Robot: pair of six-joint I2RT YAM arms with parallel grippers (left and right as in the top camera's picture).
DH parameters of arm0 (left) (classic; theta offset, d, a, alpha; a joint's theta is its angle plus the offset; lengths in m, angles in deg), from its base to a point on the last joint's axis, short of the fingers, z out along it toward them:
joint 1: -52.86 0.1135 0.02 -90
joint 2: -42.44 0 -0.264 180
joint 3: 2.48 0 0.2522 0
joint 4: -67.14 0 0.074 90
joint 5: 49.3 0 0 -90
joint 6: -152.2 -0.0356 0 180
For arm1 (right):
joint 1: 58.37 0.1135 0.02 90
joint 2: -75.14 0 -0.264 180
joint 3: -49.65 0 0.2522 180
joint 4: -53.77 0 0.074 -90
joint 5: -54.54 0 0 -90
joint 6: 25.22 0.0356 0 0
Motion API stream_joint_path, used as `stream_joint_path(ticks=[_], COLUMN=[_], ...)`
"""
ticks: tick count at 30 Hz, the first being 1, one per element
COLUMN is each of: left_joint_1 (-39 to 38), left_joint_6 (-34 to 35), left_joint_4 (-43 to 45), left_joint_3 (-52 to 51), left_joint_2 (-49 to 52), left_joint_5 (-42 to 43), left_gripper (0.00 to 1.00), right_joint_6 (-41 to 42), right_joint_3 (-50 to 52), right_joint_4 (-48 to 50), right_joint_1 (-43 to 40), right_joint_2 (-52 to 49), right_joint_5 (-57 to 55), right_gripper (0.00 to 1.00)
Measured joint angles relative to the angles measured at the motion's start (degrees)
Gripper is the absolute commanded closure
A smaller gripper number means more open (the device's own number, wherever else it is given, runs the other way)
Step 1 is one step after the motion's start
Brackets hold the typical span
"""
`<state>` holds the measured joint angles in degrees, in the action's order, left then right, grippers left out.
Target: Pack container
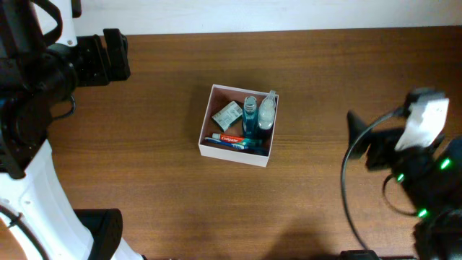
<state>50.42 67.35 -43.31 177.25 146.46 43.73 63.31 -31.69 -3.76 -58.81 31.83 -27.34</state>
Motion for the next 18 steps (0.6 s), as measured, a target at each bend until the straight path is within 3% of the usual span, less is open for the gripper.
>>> stream_joint_path(ticks=[6,11,18], left_joint_1=[0.0,0.0,0.0], left_joint_6=[0.0,0.0,0.0], left_joint_4=[0.0,0.0,0.0], left_joint_3=[0.0,0.0,0.0], left_joint_2=[0.0,0.0,0.0], left_joint_5=[0.0,0.0,0.0], left_gripper=[0.01,0.01,0.01], right_joint_6=[0.0,0.0,0.0], right_joint_3=[31.5,47.8,56.1], right_joint_4=[9.2,9.5,10.0], right_joint_1=[0.0,0.0,0.0], right_joint_2=[22.7,40.5,41.9], right_joint_5=[0.2,1.3,1.5], right_gripper=[0.01,0.01,0.01])
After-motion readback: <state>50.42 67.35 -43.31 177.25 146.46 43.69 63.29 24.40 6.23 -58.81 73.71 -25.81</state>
